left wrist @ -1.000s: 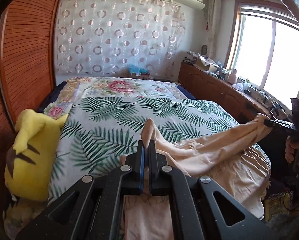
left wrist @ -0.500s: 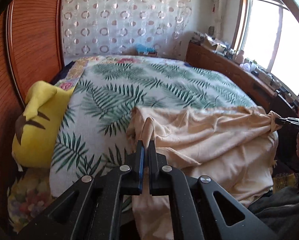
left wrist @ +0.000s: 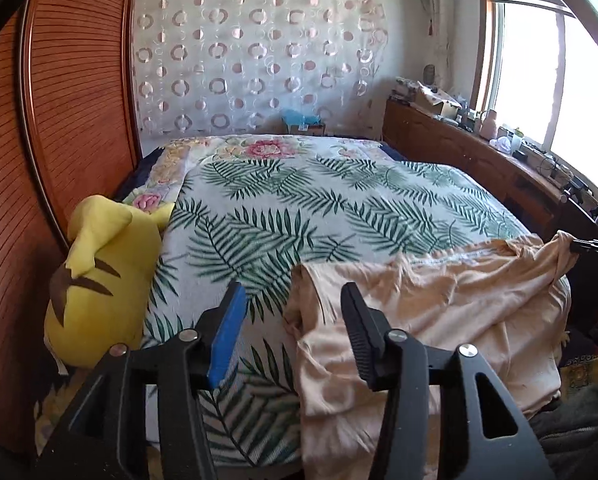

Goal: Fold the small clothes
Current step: 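Lift the held hem upward with both tools, raising the shirt off the bed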

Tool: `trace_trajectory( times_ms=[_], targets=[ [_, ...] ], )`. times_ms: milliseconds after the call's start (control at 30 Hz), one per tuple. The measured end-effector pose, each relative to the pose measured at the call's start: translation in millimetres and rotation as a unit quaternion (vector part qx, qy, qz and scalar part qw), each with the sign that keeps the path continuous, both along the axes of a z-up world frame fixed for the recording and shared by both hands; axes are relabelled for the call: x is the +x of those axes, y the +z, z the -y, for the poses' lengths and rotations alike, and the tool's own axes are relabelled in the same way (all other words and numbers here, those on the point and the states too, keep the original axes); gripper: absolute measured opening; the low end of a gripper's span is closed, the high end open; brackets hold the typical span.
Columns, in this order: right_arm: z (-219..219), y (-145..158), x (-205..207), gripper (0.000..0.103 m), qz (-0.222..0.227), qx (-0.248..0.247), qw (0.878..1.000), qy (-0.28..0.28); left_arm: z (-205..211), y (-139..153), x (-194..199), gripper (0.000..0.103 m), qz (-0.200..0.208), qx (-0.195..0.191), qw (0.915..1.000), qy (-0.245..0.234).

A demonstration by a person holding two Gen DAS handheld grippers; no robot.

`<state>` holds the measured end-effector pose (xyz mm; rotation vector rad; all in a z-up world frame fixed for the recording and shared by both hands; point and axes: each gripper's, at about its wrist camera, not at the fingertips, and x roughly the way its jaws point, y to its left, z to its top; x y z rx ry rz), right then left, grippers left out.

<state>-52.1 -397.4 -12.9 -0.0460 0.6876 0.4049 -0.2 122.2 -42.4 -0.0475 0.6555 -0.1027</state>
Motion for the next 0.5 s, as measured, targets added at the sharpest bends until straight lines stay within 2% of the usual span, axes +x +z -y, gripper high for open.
trace_trajectory(
  times_ms=[33, 67, 100, 133, 267, 333, 500],
  targets=[
    [1.4, 3.9, -3.8, 0.013, 0.006, 0.001, 1.0, -0.004, -1.5, 2.1, 4.2, 0.063, 0.002, 0.002, 1.0, -0.001],
    [2.6, 7.0, -5.3, 0.016, 0.012, 0.0, 1.0, -0.007, -2.6, 3.0, 8.9, 0.075, 0.004, 0.005, 1.0, -0.002],
    [3.3, 9.4, -5.4, 0.018, 0.018, -0.002, 1.0, -0.009, -3.0, 3.2, 13.6, 0.08, 0.003, 0.005, 1.0, -0.003],
    [3.4, 11.2, -4.0, 0.023, 0.021, -0.005, 1.0, -0.011, -3.6, 3.1, 20.3, 0.08, -0.001, 0.004, 1.0, -0.008],
    [-0.3, 14.9, 4.1, 0.029, 0.031, -0.023, 0.999, -0.016, -2.5, -1.9, 41.5, 0.08, -0.009, 0.005, 0.9999, -0.004],
    [-4.3, 12.9, 11.6, 0.032, 0.036, -0.029, 0.999, -0.014, -1.4, -9.4, 57.6, 0.08, -0.03, 0.01, 0.9995, -0.001],
    [-14.3, -5.9, 38.2, 0.033, 0.021, -0.028, 0.999, -0.013, 1.6, -27.7, 85.0, 0.08, -0.065, 0.025, 0.9976, -0.007]
  ],
)
